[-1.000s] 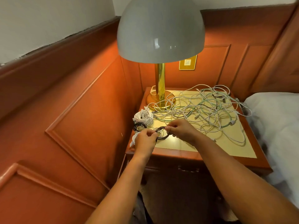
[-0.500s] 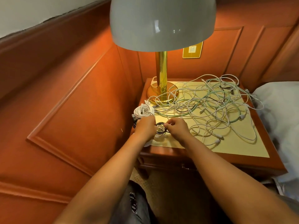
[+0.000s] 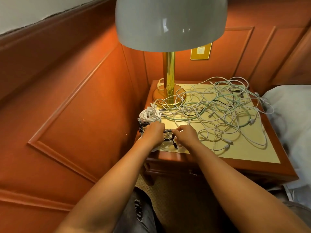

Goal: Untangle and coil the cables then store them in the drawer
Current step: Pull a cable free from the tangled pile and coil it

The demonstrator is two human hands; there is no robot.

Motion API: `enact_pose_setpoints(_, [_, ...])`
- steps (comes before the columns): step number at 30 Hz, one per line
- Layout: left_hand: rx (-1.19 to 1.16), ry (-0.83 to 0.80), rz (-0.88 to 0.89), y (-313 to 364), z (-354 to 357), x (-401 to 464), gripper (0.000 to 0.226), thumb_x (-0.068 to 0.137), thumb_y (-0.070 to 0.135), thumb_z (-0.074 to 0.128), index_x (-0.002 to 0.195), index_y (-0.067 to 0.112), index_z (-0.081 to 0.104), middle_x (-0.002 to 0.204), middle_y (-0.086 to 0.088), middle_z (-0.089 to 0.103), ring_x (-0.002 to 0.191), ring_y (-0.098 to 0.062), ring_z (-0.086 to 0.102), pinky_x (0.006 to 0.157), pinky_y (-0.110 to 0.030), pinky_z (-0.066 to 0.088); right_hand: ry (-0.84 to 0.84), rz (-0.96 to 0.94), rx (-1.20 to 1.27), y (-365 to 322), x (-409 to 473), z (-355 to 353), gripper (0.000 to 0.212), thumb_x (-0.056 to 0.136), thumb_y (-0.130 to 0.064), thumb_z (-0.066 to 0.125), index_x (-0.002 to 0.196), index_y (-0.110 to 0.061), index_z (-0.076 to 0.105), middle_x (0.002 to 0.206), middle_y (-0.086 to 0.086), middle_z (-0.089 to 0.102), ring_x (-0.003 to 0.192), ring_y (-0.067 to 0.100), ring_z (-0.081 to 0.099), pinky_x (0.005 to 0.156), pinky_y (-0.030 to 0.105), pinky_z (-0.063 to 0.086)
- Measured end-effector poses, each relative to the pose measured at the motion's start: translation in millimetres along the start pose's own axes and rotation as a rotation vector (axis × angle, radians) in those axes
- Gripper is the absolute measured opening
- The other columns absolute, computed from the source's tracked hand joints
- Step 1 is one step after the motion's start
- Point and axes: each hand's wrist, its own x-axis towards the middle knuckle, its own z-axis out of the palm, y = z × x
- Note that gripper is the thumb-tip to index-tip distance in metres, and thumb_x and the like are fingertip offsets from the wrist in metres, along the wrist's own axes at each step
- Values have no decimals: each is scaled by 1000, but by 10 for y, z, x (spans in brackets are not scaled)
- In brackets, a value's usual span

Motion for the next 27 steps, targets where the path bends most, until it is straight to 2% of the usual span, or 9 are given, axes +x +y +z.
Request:
enact_pose_setpoints(6, [-70,40,-29,6,-24,-80,25,95,10,51,117,5,61,119,-16,62,109,-35,56,91,-45,47,27,-8,170,-116,-93,-294,17,95,-11,51,87,-5,65,77,15,67,71,30,65,69,43,59])
enact_pose_setpoints(9, [-130,100,-54,7,-57,-139,32,92,5,49,121,8,62,121,-15,62,112,-36,55,94,-46,47,122,-81,216,-122,-131,-528,19,91,-1,46,91,-7,65,83,13,65,73,26,62,65,39,55])
enact_pose_setpoints(13, [-193,231,-16,142,-104,-233,31,93,5,49,121,6,63,120,-12,63,113,-31,54,95,-41,45,186,-136,-190,26,-153,-715,19,95,-18,50,104,-9,64,101,12,65,90,28,60,75,35,51])
enact_pose_setpoints(16, [-229,286,63,353,-15,-314,26,93,6,50,116,5,63,112,-13,63,108,-29,53,92,-39,44,69,-109,-527,202,-225,-619,44,92,-45,58,122,-12,58,119,10,58,111,30,55,86,38,49])
enact_pose_setpoints(18, [-249,273,117,530,76,-352,26,94,6,48,115,5,63,110,-14,63,105,-30,53,89,-39,43,61,-107,-563,311,-248,-564,35,93,-38,57,116,-11,60,115,10,61,107,30,57,82,37,49])
enact_pose_setpoints(21, [-346,192,66,798,170,-344,26,96,9,45,115,3,62,112,-17,63,106,-32,55,88,-38,43,187,-14,-302,447,-201,-636,15,93,-17,51,92,-12,64,100,11,67,94,31,62,80,37,51])
enact_pose_setpoints(23, [-495,94,-76,952,183,-276,27,96,11,44,109,1,65,110,-19,65,104,-34,58,83,-36,44,267,80,12,506,-186,-770,15,93,-13,50,90,-14,64,93,11,69,77,26,64,68,35,54])
enact_pose_setpoints(25, [-843,-34,-240,1089,161,-191,23,96,10,44,97,1,65,97,-23,66,88,-33,61,76,-39,48,328,91,270,518,-213,-950,16,96,-12,50,101,-8,64,81,10,66,58,20,58,47,26,44])
enact_pose_setpoints(27, [-1284,-139,-380,1241,68,-109,21,99,11,41,94,1,59,87,-17,61,69,-25,56,60,-32,48,399,51,472,493,-255,-1159,16,98,-12,50,107,-6,62,70,7,60,50,15,49,42,24,36])
